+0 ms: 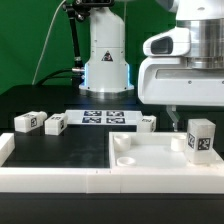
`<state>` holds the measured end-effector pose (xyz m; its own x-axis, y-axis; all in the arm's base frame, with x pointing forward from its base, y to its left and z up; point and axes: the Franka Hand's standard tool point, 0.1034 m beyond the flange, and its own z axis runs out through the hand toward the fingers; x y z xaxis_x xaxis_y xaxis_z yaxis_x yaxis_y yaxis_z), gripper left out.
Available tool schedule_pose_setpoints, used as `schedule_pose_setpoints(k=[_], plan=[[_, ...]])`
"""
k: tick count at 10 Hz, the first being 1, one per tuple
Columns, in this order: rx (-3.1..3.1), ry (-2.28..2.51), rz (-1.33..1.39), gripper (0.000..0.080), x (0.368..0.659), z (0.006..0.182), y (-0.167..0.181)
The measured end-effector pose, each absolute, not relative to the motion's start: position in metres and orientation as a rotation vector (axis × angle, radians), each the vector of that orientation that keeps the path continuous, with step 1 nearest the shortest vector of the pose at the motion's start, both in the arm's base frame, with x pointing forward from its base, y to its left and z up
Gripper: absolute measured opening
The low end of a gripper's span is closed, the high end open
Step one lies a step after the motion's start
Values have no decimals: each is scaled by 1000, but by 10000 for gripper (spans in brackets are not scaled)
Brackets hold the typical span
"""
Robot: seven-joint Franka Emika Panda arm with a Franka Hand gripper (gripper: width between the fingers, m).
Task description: Assemble one leg
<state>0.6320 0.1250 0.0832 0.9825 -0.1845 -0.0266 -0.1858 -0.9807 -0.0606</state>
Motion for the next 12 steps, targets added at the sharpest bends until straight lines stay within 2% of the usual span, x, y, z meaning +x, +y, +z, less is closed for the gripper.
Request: schedule_pose_setpoints(k=[1, 3, 4, 5, 6, 7, 9, 12], plan=[[-3093, 33, 10, 648, 634, 84, 123], [-3092, -79, 7, 648, 634, 84, 121], [-3092, -76, 7, 534, 634, 84, 121], [-3092, -76, 7, 353, 634, 84, 121], [-3092, -76, 7, 353, 634, 84, 121], [-3092, -57, 8, 290, 634, 84, 121], [-3087, 93, 12, 290, 634, 84, 120], [-2995, 697, 35, 290, 634, 82, 115]])
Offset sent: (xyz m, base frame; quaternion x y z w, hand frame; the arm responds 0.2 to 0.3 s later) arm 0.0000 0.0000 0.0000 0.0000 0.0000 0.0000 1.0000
